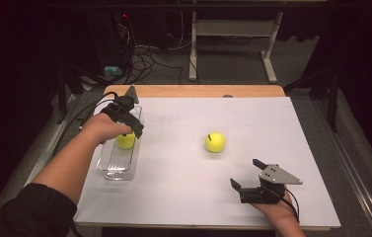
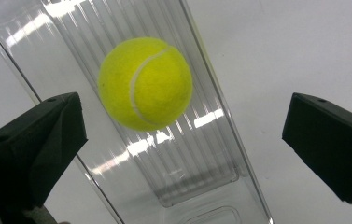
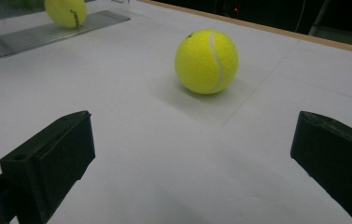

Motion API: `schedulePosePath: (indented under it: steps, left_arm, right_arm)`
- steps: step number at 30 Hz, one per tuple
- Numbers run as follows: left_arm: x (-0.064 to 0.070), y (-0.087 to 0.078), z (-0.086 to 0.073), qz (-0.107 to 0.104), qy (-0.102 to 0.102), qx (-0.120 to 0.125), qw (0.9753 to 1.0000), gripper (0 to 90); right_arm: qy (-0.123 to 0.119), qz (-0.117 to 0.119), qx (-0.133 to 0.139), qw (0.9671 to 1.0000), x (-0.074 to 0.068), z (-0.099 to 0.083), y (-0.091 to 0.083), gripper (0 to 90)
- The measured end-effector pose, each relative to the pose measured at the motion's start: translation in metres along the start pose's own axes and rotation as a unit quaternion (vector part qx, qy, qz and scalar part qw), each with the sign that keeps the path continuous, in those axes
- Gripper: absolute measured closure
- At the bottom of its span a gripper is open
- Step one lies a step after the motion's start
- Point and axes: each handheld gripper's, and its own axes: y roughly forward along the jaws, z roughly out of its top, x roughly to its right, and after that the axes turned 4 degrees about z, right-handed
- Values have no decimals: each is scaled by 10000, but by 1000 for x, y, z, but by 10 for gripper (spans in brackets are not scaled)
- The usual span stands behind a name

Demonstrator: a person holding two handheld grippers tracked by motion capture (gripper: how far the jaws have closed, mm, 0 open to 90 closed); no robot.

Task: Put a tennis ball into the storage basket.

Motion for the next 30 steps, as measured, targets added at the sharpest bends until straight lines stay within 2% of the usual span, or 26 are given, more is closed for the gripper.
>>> schedulePosePath:
  steps: [4,12,23,30]
  left_arm:
    - [4,-1,-1,32,7,29,10000,8]
    - [17,-3,-2,26,161,48,9999,8]
    - [46,-1,-5,-68,557,78,9984,8]
    - [59,-2,-8,-91,700,109,9974,8]
  right_arm:
    - [-1,-6,-19,10000,0,0,0,0]
    - [1,-4,-21,10000,0,0,0,0]
    - [-4,16,-34,10000,0,-1,1,0]
    - [-25,-4,-58,10000,0,-1,2,0]
